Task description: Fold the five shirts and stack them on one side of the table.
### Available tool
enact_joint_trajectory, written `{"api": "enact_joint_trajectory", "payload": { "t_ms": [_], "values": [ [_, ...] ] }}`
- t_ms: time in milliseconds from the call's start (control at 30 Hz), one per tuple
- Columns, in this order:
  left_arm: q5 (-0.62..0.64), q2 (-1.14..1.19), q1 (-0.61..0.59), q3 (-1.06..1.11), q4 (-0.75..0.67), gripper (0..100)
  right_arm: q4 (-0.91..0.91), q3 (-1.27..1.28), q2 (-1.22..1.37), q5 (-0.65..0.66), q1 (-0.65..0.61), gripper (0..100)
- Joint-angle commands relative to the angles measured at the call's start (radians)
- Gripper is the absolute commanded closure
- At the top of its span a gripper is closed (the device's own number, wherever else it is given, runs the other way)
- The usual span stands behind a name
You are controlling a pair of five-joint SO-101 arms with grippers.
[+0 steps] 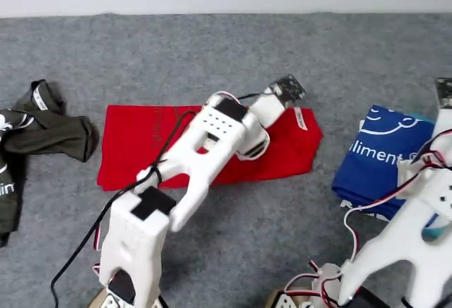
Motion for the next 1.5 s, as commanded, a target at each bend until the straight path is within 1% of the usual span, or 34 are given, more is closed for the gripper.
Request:
{"api": "enact_joint_trajectory", "payload": {
  "t_ms": [0,167,300,567,667,800,967,1033,1100,1300,1467],
  "values": [
    [-0.072,0.026,-0.026,-0.12,0.021,86,0.031,-0.003,-0.027,0.008,0.002,98.3],
    [-0.094,0.101,-0.028,-0.246,0.1,87,0.033,-0.003,-0.028,0.008,0.002,98.3],
    [-0.12,0.114,-0.023,-0.351,0.184,87,0.033,-0.003,-0.033,0.008,0.002,98.3],
    [-0.123,0.074,0.008,-0.638,0.496,87,0.033,-0.003,-0.036,0.008,0.002,98.3],
    [-0.121,0.072,0.049,-0.717,0.605,87,0.033,-0.003,-0.036,0.008,0.001,98.3],
    [-0.097,0.034,0.081,-0.679,0.603,88,0.033,-0.003,-0.036,0.008,-0.028,98.3],
    [-0.098,-0.015,0.149,-0.476,0.598,89,0.033,-0.005,-0.036,0.008,-0.064,98.3],
    [-0.095,-0.014,0.144,-0.424,0.594,89,0.033,-0.005,-0.036,0.008,-0.067,98.3],
    [-0.094,-0.012,0.114,-0.394,0.572,90,0.033,-0.005,-0.036,0.008,-0.067,98.3],
    [-0.094,-0.015,0.037,-0.384,0.511,91,0.033,-0.003,-0.028,0.008,-0.067,98.3],
    [-0.092,-0.012,0.026,-0.378,0.506,85,0.033,-0.003,-0.028,0.008,-0.068,98.3]
  ]
}}
